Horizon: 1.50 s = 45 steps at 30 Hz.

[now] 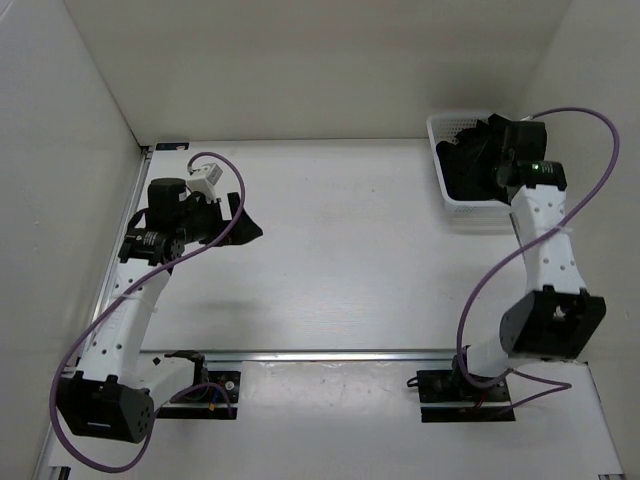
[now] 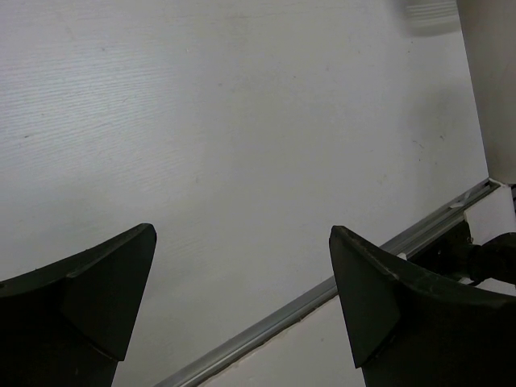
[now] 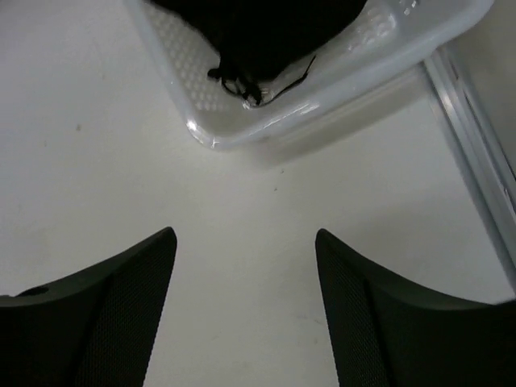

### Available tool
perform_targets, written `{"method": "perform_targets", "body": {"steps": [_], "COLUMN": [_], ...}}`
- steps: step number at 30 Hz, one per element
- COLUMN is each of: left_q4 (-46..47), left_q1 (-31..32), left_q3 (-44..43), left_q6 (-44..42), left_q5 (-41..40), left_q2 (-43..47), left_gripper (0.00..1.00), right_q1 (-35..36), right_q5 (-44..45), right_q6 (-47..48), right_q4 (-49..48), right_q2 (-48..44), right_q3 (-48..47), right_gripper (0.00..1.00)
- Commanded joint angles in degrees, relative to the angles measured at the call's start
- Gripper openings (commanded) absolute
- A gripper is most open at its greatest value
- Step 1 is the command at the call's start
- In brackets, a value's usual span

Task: Fold and stack the shorts
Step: Grab the shorts from the pile, then move the shorts to the center of the board

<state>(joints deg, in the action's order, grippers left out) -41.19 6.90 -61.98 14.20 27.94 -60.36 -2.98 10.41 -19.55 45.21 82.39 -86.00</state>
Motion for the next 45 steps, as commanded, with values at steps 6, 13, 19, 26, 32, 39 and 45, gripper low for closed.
{"method": "perform_targets", "body": {"steps": [6,13,19,26,32,39,45], "left_q4": [0.94,0.94,0.94,0.94,0.94,-2.75,-9.17], "left_q1": [3.21,4.35,6.55,8.13,8.13,4.54,-2.58], "left_q3": [-5.87,-7.72,-8.78,-11.33,-12.56,-16.06,-23.01], "left_q6": [-1.10,0.04,2.58,3.90,11.19,12.43,12.96], "left_q5": [-0.96,-5.87,-8.43,-8.96,-3.52,-9.74,-14.49], "left_q2": [-5.38,-10.39,-12.59,-14.34,-17.95,-12.69,-10.22], "left_gripper": [1.00,1.00,1.00,1.00,1.00,1.00,1.00], "right_q1": [-7.12,-9.58,-9.58,-5.90,4.28,22.39,26.36], "right_q5": [-2.24,-7.07,-14.45,-15.94,-24.13,-27.02,-27.47], "right_q6": [-3.48,-7.43,-10.41,-8.22,-7.97,0.04,-0.49], "right_q4": [1.80,3.22,-2.23,-10.24,-10.14,-6.10,-5.57], "right_q2": [27.35,56.28,61.15,35.95,17.41,7.80,-1.70], "right_q3": [-26.21,-52.74,-56.49,-50.74,-44.18,-48.48,-32.86], "right_gripper": [0.99,0.99,0.00,0.00,0.00,0.00,0.00]}}
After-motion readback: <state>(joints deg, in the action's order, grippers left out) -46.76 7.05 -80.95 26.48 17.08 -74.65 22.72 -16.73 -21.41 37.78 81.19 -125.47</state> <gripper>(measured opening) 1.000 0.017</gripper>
